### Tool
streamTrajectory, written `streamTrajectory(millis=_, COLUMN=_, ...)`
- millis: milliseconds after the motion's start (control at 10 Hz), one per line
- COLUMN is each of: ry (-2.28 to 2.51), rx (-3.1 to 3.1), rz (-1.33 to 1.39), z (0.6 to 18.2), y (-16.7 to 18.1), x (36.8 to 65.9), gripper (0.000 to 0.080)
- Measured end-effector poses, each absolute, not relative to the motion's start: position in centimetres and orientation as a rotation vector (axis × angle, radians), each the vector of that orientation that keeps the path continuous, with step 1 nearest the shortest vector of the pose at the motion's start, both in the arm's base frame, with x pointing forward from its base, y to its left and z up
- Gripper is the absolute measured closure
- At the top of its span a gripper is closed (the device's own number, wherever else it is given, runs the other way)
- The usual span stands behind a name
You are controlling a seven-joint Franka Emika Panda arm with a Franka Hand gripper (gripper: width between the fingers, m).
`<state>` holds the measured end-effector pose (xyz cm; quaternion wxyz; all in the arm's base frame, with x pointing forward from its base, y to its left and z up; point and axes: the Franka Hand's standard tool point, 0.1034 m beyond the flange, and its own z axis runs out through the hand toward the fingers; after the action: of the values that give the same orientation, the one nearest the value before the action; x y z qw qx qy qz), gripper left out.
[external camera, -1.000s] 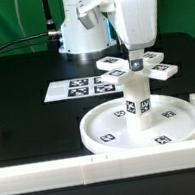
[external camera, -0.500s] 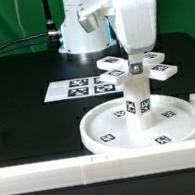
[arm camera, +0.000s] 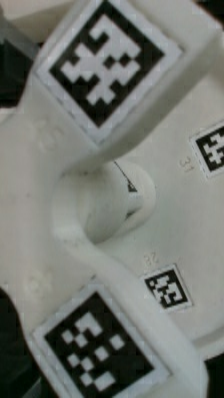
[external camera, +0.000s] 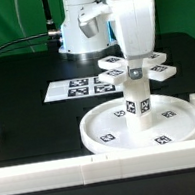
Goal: Assemble round table
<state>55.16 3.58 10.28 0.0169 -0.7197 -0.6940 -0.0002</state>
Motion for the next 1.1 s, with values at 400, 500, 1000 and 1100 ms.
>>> streamTrajectory(millis=400, ry=-2.126, rx=-2.267, rz=0.001, z=10.27, y=3.27, x=55.18, gripper=0.0360)
streamTrajectory(millis=500, ry=-2.100, rx=-2.291, rz=0.001, z=10.26, y=3.26, x=55.18, gripper=0.0360)
streamTrajectory(millis=1000, ry=-1.555, rx=-2.687, rz=0.017, z=10.15, y=2.98, x=55.04, gripper=0.0359)
streamTrajectory(millis=1100, ry=-1.350, rx=-2.794, rz=0.027, z=10.13, y=2.99, x=54.98, gripper=0.0357)
